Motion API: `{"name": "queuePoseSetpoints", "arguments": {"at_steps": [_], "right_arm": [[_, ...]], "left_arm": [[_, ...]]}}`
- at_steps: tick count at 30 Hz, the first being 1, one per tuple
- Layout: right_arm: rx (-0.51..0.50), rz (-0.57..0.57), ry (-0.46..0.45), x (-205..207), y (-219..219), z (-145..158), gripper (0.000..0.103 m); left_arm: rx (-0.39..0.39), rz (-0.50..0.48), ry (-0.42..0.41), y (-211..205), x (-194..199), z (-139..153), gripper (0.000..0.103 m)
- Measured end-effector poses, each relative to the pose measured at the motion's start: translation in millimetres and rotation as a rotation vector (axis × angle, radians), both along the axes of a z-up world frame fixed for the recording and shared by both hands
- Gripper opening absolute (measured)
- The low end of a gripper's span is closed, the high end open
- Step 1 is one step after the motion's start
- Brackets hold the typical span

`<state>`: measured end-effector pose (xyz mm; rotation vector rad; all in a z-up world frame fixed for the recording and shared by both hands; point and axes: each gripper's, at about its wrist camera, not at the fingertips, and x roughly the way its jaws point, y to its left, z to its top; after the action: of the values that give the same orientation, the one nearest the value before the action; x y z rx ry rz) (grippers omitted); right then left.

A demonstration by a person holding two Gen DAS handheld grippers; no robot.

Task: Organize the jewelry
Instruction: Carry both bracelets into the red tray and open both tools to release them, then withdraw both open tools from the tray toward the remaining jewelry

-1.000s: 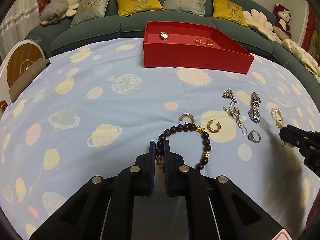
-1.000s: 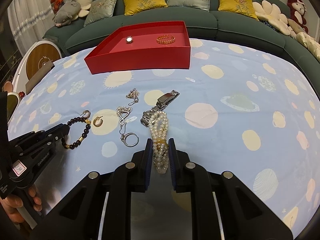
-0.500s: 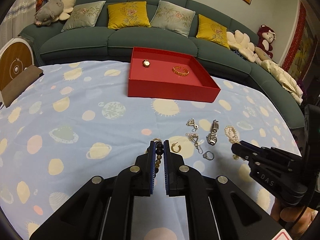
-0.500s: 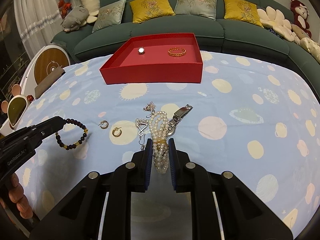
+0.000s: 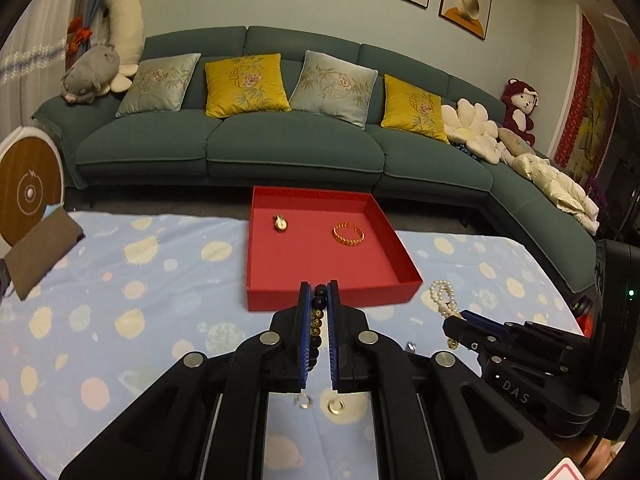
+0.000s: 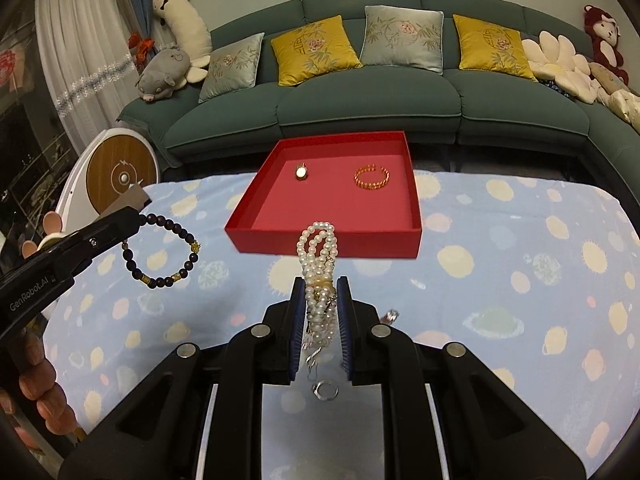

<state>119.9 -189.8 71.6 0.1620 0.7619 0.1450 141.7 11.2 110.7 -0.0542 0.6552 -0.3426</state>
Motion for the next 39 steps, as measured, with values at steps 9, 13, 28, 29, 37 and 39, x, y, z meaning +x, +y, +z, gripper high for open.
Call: {"name": "queuePoseSetpoints", "arguments": {"at_steps": [9,13,28,29,37,39], "right_arm": [[-0.033,-0.036,-0.004,93,-17,3,0.015],[-0.013,-0.051,0.031,132,-25,-14,0.015],[-0.047,-0.024,0.13,190,-18,-79,0.016],[-0.049,-0.027,0.121,190,-19,-80,0.017],[-0.023,-0.058,0.018,153,-38,-49,0.033],[-0.027,-0.057,0.005,134,-42,-37,0.034]], "left_arm": [[0.06,0.02,-0.051,-24,94,9,0.005],[0.079,0.039,-0.045,-33,133,-6,0.005],[0.112,0.095,0.104,-42,199,-83,0.006],[0.11,0.099,0.108,-42,200,-85,0.006],[0.107,0.167,0.063,-19,174,-76,0.045],[0.11,0.17,0.052,-11,158,-67,0.045]]}}
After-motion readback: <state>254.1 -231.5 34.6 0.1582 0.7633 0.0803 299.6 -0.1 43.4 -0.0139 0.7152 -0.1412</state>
